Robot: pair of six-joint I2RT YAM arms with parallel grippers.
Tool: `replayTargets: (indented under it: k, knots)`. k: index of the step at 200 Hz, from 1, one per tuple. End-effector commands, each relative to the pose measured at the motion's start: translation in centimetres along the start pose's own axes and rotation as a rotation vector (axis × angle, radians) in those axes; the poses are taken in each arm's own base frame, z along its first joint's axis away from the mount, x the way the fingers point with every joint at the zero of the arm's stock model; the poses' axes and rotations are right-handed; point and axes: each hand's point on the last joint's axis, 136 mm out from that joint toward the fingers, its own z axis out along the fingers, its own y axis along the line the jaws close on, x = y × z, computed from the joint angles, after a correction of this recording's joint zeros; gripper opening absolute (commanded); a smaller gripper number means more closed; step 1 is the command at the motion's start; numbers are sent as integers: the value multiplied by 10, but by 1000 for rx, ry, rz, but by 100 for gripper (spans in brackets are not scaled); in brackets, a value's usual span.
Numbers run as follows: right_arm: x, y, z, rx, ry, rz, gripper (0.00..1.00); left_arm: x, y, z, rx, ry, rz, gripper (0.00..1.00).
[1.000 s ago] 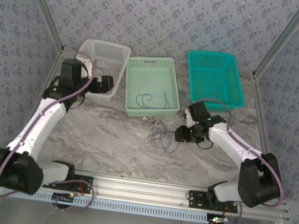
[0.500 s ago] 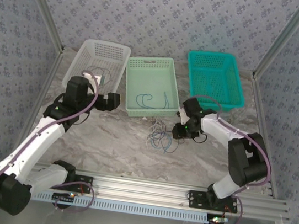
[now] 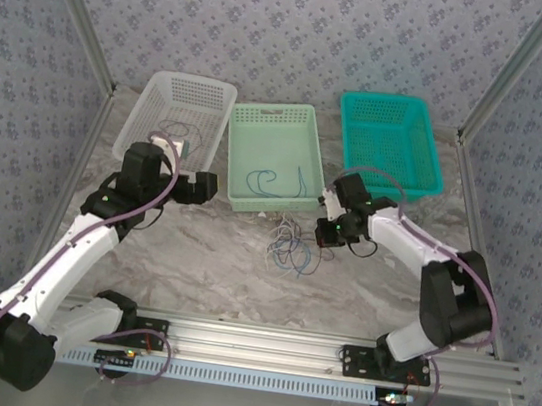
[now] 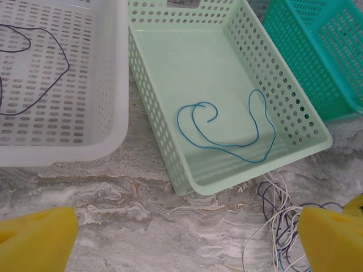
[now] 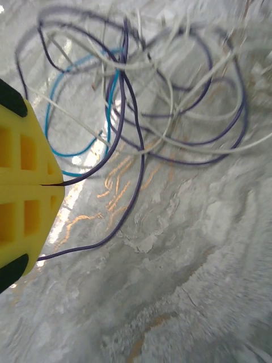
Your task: Untangle the cables
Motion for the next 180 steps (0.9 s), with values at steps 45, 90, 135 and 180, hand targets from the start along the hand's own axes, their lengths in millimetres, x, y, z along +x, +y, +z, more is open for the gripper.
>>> replayTargets:
  k: [45, 90, 135, 180]
  knots:
    - [-11, 50, -106, -122, -180, -103, 0, -15, -29, -7, 97, -54, 49, 99]
    - [-14, 77, -167, -174, -339, -200, 0, -9, -101, -7, 302, -17, 246, 99]
    - [-14, 92, -205, -203, -432, -257, 0, 4, -169, -10, 557, 9, 459, 99]
    - [-12, 101, -212, -238, -450, -293, 0, 7, -216, -5, 722, 47, 586, 95]
